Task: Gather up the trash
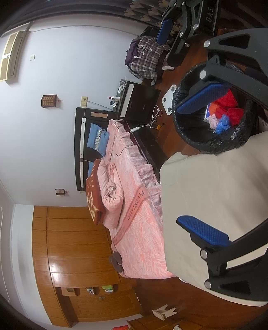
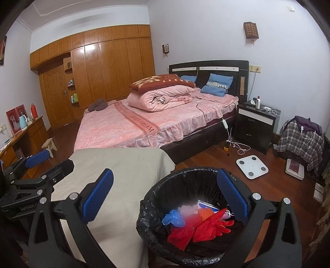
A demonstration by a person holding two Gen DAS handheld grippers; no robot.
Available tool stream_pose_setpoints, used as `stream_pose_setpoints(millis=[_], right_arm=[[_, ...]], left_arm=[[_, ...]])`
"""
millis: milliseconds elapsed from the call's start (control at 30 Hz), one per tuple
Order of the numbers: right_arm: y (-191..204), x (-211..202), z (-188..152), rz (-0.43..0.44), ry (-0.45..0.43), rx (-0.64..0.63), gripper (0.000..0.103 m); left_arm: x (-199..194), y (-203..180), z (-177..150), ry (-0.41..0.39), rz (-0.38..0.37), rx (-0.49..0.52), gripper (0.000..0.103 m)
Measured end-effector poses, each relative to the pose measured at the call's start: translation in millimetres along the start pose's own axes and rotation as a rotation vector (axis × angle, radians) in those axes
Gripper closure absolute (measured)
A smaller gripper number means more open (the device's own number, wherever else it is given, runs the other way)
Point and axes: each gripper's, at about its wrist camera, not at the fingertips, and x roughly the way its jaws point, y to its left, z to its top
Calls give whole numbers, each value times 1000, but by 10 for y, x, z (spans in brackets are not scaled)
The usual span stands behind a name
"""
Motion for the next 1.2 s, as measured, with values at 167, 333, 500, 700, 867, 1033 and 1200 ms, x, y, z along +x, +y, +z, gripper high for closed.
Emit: stream_pose_setpoints(millis=[167,333,500,700,867,1033,1200], right_arm=[[-1,1,1,0,0,-1,5],[13,3,7,1,1,0,5],[17,0,11,1,0,-1,5],[16,1,12,1,0,0,5],[14,3,13,1,1,-1,5],[26,-5,20,1,1,0,5],[27,-4,24,1,2,1,5]], left_arm=[[4,0,1,0,-1,0,6],[-1,2,5,1,0,0,6],[-5,4,6,0,0,0,6],[-1,-1,8,1,0,0,6],[-7,2,10,1,0,1,6],[-5,1,12,2,0,1,6],[-7,-3,15,1,0,2,6]])
